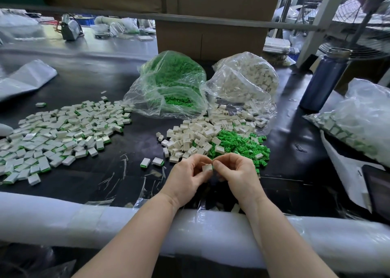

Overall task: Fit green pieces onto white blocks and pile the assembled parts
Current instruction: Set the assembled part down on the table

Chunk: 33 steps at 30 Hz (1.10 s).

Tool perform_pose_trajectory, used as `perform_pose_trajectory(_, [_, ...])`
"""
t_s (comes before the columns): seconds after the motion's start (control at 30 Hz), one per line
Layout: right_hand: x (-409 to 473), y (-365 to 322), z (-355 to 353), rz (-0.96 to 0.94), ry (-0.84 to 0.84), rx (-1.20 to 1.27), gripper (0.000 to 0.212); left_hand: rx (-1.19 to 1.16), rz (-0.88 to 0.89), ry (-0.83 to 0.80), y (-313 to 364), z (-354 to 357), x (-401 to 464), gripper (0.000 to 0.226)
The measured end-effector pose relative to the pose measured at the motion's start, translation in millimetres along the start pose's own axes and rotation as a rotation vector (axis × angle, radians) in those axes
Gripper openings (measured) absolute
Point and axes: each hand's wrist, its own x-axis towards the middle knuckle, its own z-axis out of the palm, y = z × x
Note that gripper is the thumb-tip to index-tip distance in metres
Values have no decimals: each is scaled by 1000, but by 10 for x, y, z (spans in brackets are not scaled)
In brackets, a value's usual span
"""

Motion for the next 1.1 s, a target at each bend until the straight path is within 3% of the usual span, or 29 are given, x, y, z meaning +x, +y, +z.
perform_pose_trajectory(0.07, [-2,-4,-2,2,-3,45,12,-51,-30,7,1,7,3,6])
perform_pose_trajectory(0.17, [1,1,0,-1,-9,28,9,-103,-41,13,12,-6,10,16])
perform_pose_trajectory(0.37, [18,22,17,-8,18,-65,16,-157,-63,25,13,-26,12,14])
perform_pose_trajectory(0.87, [9,-2,2,9,-73,-204,21,89,10,-27,9,-37,-11,13])
perform_pose_trajectory(1.1, [6,10,16,-12,-19,-43,12,-29,-2,42,28,-14,7,13])
